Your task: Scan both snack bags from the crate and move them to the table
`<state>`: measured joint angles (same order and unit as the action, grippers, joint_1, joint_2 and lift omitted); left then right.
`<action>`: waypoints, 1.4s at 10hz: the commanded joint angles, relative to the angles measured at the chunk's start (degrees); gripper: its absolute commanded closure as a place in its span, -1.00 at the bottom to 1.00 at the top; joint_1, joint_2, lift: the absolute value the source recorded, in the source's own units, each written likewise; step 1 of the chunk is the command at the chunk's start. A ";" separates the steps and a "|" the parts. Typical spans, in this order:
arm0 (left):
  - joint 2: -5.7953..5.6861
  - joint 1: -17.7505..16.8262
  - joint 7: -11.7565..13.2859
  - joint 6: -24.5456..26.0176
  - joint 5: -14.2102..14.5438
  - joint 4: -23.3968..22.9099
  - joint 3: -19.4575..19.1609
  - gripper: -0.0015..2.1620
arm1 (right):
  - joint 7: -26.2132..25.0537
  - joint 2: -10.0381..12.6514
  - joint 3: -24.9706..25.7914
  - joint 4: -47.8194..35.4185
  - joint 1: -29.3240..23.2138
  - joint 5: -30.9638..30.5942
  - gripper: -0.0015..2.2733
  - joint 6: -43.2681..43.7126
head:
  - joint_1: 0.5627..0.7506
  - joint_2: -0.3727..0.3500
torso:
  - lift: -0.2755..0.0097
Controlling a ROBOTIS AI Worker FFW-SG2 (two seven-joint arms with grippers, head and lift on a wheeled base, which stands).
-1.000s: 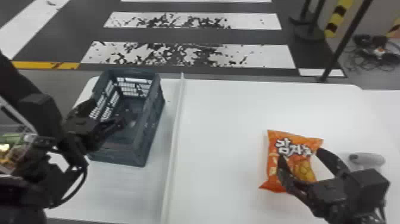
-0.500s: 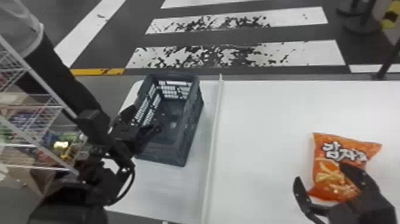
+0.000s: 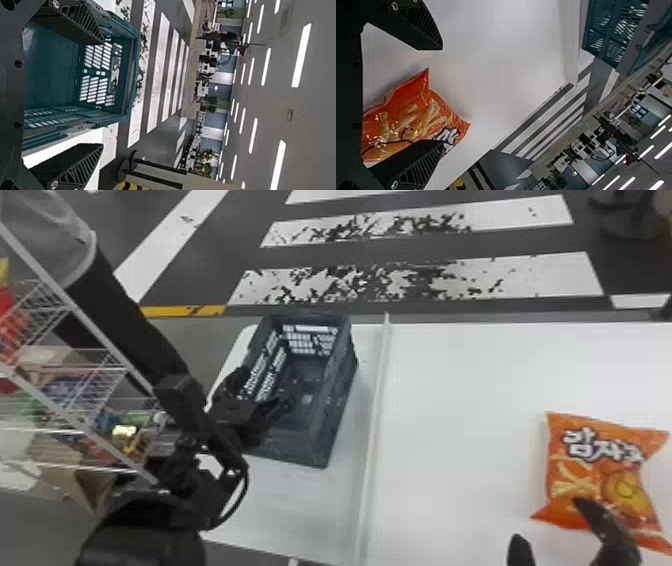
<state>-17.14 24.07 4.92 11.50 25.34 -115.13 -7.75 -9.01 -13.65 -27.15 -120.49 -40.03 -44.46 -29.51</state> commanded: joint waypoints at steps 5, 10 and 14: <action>0.53 1.85 0.00 -0.82 -0.21 -1.33 0.54 -0.92 | -0.22 -1.12 -2.38 9.13 8.65 -4.32 -0.92 -10.18 | 0.41 0.59 | 0.32; 0.09 2.91 0.44 -0.64 -0.56 -1.95 0.46 -0.92 | -3.29 -0.76 -6.87 17.66 17.70 -5.99 0.66 -18.79 | 0.41 0.48 | 0.32; 0.00 2.03 0.70 -0.29 -0.47 -1.24 0.19 -0.92 | -8.04 -1.03 -0.71 11.59 14.54 4.12 0.98 -7.19 | 0.41 0.45 | 0.32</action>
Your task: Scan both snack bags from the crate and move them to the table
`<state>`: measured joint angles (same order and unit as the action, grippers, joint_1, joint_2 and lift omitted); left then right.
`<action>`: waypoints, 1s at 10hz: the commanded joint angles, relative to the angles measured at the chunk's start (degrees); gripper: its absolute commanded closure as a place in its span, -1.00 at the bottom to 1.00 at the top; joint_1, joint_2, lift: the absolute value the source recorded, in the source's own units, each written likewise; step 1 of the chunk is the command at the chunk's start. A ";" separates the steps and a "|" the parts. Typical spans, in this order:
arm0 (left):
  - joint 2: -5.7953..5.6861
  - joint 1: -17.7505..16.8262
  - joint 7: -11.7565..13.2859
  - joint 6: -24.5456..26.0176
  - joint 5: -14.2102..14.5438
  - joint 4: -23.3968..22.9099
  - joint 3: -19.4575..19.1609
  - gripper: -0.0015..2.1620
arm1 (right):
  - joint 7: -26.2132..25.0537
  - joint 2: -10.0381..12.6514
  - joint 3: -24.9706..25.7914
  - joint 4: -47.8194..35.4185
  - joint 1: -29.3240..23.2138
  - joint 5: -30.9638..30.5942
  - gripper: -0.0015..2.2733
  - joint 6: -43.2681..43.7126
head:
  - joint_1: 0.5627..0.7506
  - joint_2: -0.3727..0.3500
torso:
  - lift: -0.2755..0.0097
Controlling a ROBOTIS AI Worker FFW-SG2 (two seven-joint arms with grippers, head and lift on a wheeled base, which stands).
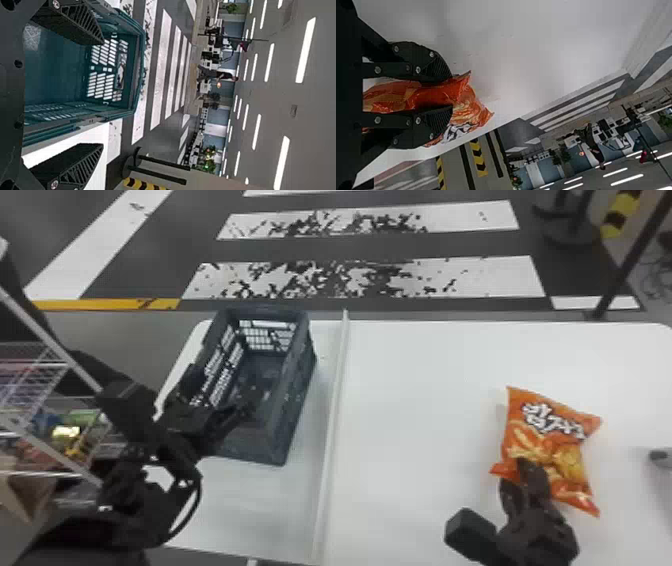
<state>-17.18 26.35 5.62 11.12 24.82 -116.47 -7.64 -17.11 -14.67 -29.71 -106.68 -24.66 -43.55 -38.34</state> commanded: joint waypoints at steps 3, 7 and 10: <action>0.48 -1.13 0.00 0.27 0.05 0.98 0.52 -0.92 | 6.21 2.98 18.20 -16.19 -6.71 35.64 0.98 15.88 | 0.41 0.42 | 0.32; 0.48 -1.56 0.00 0.27 -0.56 0.98 1.75 -0.92 | 15.97 13.00 42.90 -23.22 -9.79 86.09 0.98 14.29 | 0.41 0.23 | 0.32; 0.48 -1.74 0.00 0.27 -1.09 0.81 2.45 -0.92 | 15.97 14.72 54.15 -14.70 -10.05 102.96 0.98 9.20 | 0.41 -0.01 | 0.32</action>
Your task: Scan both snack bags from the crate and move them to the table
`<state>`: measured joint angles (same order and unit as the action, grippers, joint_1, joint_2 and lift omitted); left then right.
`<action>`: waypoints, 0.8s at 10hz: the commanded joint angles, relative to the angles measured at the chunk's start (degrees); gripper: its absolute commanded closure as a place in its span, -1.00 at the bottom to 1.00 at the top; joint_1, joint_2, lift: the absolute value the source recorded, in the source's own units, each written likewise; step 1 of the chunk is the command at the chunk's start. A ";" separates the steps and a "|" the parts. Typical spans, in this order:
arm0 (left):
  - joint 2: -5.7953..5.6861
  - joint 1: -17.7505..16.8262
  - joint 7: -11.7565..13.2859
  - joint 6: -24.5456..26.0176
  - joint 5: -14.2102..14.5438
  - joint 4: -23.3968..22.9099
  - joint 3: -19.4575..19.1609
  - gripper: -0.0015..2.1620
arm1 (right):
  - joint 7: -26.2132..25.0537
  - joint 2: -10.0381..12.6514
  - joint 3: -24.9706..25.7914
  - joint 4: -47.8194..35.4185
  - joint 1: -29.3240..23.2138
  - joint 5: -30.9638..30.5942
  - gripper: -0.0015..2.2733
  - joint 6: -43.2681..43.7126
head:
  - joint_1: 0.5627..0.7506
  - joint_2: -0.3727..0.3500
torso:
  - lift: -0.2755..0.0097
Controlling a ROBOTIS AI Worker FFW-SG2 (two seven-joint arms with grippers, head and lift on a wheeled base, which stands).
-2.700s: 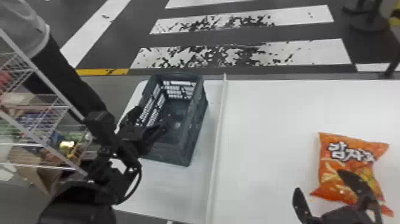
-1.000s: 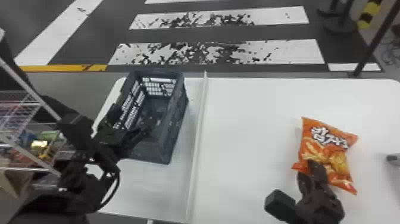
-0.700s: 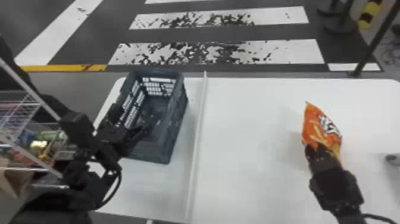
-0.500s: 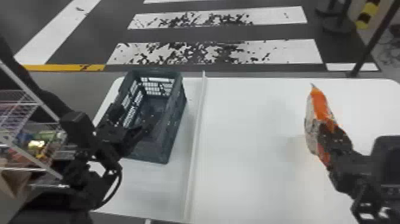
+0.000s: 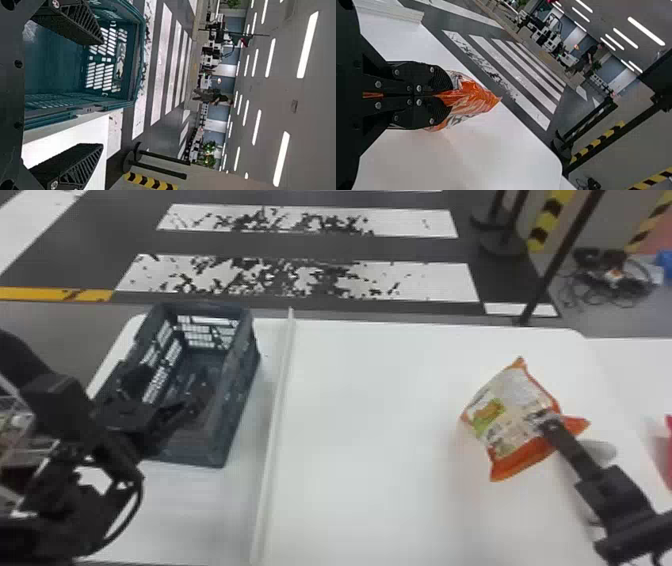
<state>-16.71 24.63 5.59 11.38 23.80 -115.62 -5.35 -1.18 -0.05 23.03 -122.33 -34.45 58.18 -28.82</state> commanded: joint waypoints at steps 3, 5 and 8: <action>0.28 -0.28 -0.05 0.01 -0.60 0.05 1.22 -0.92 | -10.68 0.10 -0.27 -2.21 -4.23 -3.86 0.16 -1.38 | 0.41 -0.27 | 0.32; 0.45 -0.19 -0.05 0.01 -0.60 0.05 1.40 -0.92 | -12.27 0.10 -3.26 -2.21 -5.28 -4.92 -0.56 -1.38 | 0.41 -0.31 | 0.32; 0.63 0.34 0.03 -0.17 -0.60 -0.13 1.31 -0.92 | -16.57 0.10 -6.69 -2.47 -5.46 -7.73 -0.97 -0.85 | 0.41 -0.20 | 0.32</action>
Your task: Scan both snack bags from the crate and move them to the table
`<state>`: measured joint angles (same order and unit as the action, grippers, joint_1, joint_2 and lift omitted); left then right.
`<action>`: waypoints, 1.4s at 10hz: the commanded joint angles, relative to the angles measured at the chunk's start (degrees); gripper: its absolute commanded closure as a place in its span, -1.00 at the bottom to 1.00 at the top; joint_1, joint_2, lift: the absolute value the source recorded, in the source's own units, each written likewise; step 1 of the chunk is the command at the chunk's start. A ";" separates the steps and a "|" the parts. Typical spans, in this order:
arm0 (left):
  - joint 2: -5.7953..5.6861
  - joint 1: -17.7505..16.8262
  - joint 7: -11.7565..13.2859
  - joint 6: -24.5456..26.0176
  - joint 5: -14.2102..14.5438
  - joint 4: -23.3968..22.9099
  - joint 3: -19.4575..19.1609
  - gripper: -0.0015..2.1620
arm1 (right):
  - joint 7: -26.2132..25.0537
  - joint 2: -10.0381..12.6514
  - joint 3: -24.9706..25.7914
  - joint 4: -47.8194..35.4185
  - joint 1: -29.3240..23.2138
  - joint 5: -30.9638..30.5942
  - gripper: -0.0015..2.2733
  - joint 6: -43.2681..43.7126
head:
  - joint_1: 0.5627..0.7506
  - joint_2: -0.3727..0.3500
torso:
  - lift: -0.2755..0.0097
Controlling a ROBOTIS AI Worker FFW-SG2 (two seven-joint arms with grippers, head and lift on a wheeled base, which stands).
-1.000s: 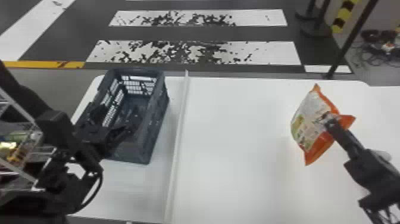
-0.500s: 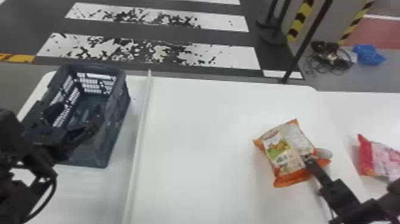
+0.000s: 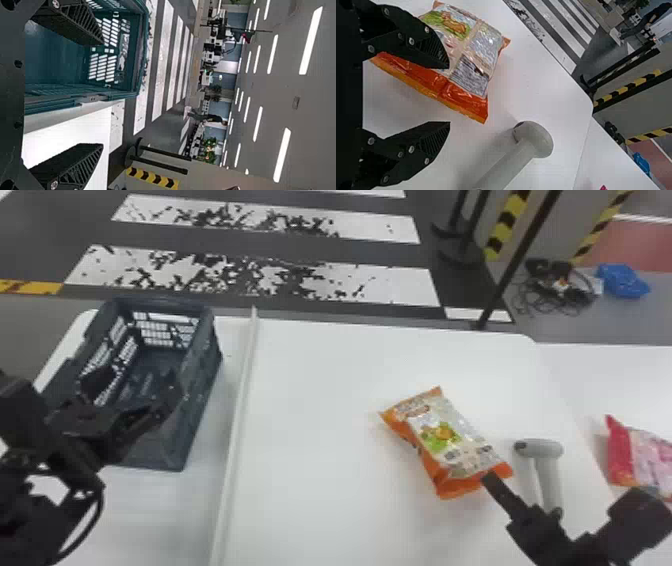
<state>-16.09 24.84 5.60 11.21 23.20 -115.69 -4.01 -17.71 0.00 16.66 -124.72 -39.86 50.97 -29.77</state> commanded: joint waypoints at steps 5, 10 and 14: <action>-0.08 0.56 0.02 0.00 -0.26 -0.50 -0.04 -0.92 | 17.89 0.05 3.37 -4.92 2.15 -20.38 -0.93 -0.08 | 0.41 -0.24 | 0.32; -0.26 1.44 0.11 0.00 -0.62 -0.94 -0.65 -0.92 | 37.67 0.05 6.36 0.97 13.23 -33.30 0.98 -13.79 | 0.41 -0.16 | 0.32; -0.17 1.71 0.11 -0.18 -0.70 -0.94 -0.65 -0.92 | 38.37 -1.93 3.29 11.95 17.44 -41.39 0.98 -6.23 | 0.41 -0.18 | 0.32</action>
<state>-16.26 26.41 5.71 11.04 22.54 -116.55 -4.66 20.64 -1.81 20.33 -114.30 -23.00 10.63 -37.64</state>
